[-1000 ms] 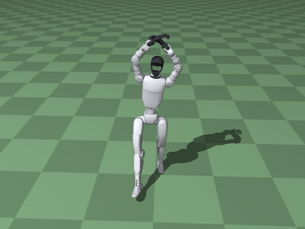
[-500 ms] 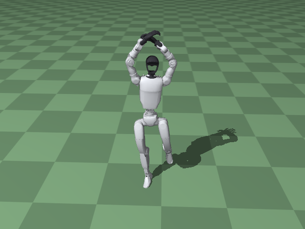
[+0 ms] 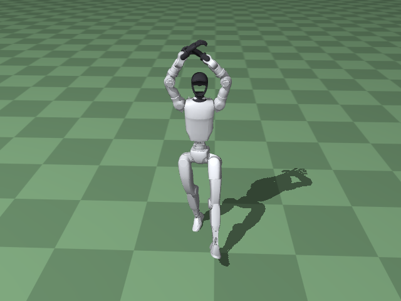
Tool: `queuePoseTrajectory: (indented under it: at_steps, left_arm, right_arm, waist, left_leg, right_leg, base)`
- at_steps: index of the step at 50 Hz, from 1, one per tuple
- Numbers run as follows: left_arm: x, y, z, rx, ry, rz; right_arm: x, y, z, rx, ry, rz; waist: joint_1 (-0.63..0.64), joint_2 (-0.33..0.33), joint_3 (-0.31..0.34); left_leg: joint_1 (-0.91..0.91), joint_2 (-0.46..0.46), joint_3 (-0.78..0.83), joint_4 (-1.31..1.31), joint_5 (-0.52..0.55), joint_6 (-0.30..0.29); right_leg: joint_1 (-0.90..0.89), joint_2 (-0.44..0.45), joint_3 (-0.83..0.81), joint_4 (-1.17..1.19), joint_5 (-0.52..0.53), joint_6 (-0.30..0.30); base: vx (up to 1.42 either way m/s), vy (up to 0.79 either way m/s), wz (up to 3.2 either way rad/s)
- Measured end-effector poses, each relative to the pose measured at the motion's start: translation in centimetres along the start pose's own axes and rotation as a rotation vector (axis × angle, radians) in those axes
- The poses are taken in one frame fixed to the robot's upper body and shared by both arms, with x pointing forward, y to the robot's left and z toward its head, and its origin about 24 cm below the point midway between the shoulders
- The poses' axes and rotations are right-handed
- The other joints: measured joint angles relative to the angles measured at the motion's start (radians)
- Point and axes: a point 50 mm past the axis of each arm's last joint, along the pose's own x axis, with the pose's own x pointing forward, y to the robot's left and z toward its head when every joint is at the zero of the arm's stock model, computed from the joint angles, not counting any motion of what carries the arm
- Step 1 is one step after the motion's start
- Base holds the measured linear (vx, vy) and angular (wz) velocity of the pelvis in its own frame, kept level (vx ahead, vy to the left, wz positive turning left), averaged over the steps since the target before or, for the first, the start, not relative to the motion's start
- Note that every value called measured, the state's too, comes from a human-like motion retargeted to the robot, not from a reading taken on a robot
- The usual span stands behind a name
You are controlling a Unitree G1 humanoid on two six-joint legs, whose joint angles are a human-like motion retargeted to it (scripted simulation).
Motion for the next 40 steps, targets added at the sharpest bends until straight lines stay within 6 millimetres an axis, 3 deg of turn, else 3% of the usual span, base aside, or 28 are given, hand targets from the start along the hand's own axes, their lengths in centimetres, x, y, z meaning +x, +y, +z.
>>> queuePoseTrajectory:
  at_steps: [5, 7, 15, 17, 20, 24, 27, 29, 32, 35, 40]
  left_arm:
    - [-0.1, 0.0, -0.3, -0.056, 0.02, 0.003]
    - [-0.1, 0.2, -0.2, -0.002, 0.013, 0.003]
    - [0.6, 0.3, 1.0, 0.033, -0.022, 0.014]
    - [0.8, 0.2, 1.4, 0.044, -0.033, 0.008]
    - [0.7, 0.1, 1.5, 0.048, -0.042, -0.003]
    - [0.1, 0.2, 0.7, 0.028, -0.023, 0.008]
    - [-0.4, 0.4, 0.1, 0.027, -0.006, 0.021]
    - [-0.7, 0.5, -0.1, 0.025, -0.003, 0.032]
    - [-1.1, 0.5, -0.6, -0.003, 0.006, 0.046]
    - [-1.5, 0.3, -1.3, -0.034, 0.023, 0.049]
    - [-1.8, 0.3, -1.8, -0.04, 0.037, 0.051]
  right_arm:
    - [0.0, 0.1, -0.4, 0.028, 0.013, 0.005]
    - [-0.1, 0.1, -0.5, 0.024, 0.016, 0.012]
    - [-0.1, -0.3, 0.8, 0.022, -0.021, -0.003]
    - [-0.2, -0.2, 0.9, 0.022, -0.027, 0.009]
    - [-0.3, 0.0, 0.9, 0.009, -0.026, 0.024]
    - [-0.3, 0.5, 0.1, -0.03, -0.002, 0.033]
    - [0.1, 1.0, -0.3, -0.08, 0.011, 0.035]
    - [0.3, 1.4, -0.5, -0.103, 0.013, 0.038]
    - [0.4, 1.6, -0.8, -0.105, 0.023, 0.043]
    - [0.3, 1.7, -1.3, -0.097, 0.046, 0.047]
    - [0.2, 1.5, -1.7, -0.099, 0.056, 0.035]
  waist:
    - [0.008, -0.002, -0.016]
    - [0.015, -0.003, -0.032]
    - [-0.032, 0.013, -0.12]
    - [-0.039, 0.017, -0.117]
    - [-0.081, 0.019, -0.135]
    - [-0.121, 0.024, -0.149]
    - [-0.133, 0.044, -0.14]
    - [-0.139, 0.054, -0.134]
    - [-0.153, 0.052, -0.129]
    - [-0.179, 0.042, -0.127]
    - [-0.23, 0.016, -0.116]
  left_leg:
    - [-0.01, 0.022, 0.053, 0.0, 0.022, 0.0]
    - [0.007, 0.027, 0.078, 0.0, 0.017, 0.0]
    - [0.161, 0.031, 0.265, 0.0, -0.057, 0.0]
    - [0.215, 0.01, 0.302, 0.0, -0.064, 0.0]
    - [0.248, -0.027, 0.278, 0.0, -0.087, 0.0]
    - [0.344, -0.057, 0.228, 0.0, -0.147, 0.0]
    - [0.427, -0.043, 0.199, 0.0, -0.181, 0.001]
    - [0.458, -0.04, 0.18, 0.007, -0.203, 0.01]
    - [0.478, -0.057, 0.148, 0.047, -0.249, 0.017]
    - [0.491, -0.067, 0.102, 0.086, -0.285, 0.005]
    - [0.521, -0.096, -0.01, 0.11, -0.321, 0.0]
  right_leg:
    - [0.039, -0.021, 0.039, 0.012, -0.028, 0.0]
    - [0.052, -0.03, 0.052, 0.018, -0.038, 0.0]
    - [0.086, -0.046, 0.067, 0.041, -0.044, 0.0]
    - [0.104, -0.061, 0.072, 0.083, -0.038, 0.0]
    - [0.116, -0.08, 0.057, 0.139, 0.018, 0.0]
    - [0.126, -0.102, 0.054, 0.264, 0.189, 0.0]
    - [0.087, -0.086, 0.049, 0.429, 0.317, 0.0]
    - [0.02, -0.094, 0.019, 0.571, 0.341, 0.0]
    - [-0.079, -0.163, -0.061, 0.728, 0.271, -0.019]
    - [-0.14, -0.217, -0.155, 0.738, 0.152, -0.062]
    - [-0.173, -0.216, -0.235, 0.442, 0.029, -0.054]
  base:
    - [0.39, 0.13, -0.44]
    - [0.43, 0.16, -0.44]
    - [0.49, 0.22, -0.19]
    - [0.5, 0.34, 0.06]
    - [0.53, 0.37, 0.44]
    - [0.62, 0.32, 0.41]
    - [0.54, 0.22, 0.28]
    - [0.44, 0.24, 0.35]
    - [0.39, 0.29, 0.52]
    - [0.36, 0.19, 0.83]
    - [0.31, 0.12, 1.2]
